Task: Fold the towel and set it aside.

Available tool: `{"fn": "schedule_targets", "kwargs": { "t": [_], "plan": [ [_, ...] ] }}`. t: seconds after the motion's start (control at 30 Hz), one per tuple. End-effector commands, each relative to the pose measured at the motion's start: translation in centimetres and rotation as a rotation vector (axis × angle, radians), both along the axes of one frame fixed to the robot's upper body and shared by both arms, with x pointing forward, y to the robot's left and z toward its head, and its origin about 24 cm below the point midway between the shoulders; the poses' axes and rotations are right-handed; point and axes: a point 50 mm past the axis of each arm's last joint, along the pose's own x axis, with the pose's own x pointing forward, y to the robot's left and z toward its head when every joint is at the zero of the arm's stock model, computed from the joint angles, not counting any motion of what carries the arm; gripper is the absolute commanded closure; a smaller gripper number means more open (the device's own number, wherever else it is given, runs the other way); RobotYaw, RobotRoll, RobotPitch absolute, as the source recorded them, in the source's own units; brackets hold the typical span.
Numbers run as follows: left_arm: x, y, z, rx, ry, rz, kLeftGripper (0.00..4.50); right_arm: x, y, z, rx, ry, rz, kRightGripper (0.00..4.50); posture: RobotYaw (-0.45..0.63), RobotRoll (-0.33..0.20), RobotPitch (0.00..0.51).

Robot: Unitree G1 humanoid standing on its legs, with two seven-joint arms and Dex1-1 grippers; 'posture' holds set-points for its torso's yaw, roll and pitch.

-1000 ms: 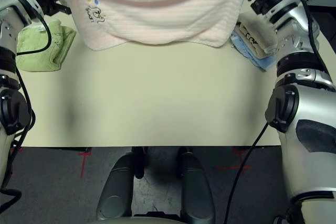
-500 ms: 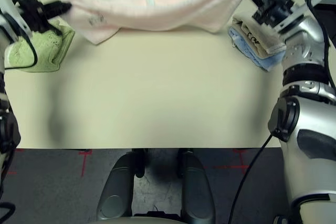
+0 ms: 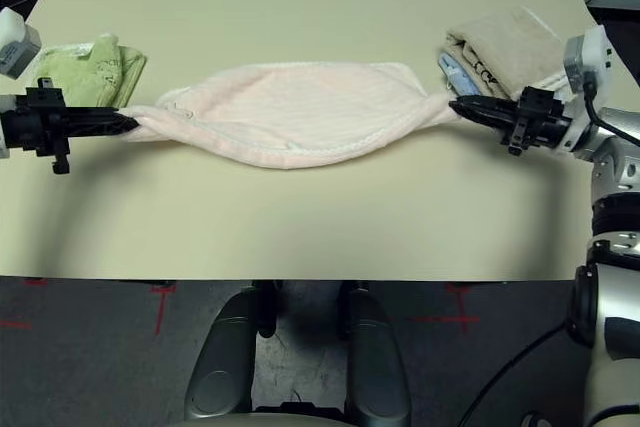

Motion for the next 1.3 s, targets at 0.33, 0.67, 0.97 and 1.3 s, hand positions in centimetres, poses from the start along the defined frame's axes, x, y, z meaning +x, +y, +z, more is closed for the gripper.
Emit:
{"fn": "schedule_targets", "kwargs": {
  "t": [0.33,0.67,0.97,1.3],
  "plan": [
    [-1.9,0.3,-1.4,-0.002,0.158,-0.098,4.48,-2.4,-1.0,-0.7,-0.102,0.167,0.045,4.5,0.05,0.0,0.305],
    [-0.7,0.6,-2.0,-0.023,0.101,-0.024,4.48,-1.0,0.4,-0.3,-0.002,0.083,0.015,4.5,0.06,0.0,0.298],
    [1.3,0.3,-0.3,-0.088,-0.009,0.02,4.48,0.4,-0.2,0.9,0.123,0.007,-0.134,4.5,0.06,0.0,0.293],
    [3.8,1.4,0.2,-0.058,-0.143,0.212,4.48,1.9,0.1,0.1,0.108,-0.033,-0.288,4.5,0.06,0.0,0.295]
  ]
}}
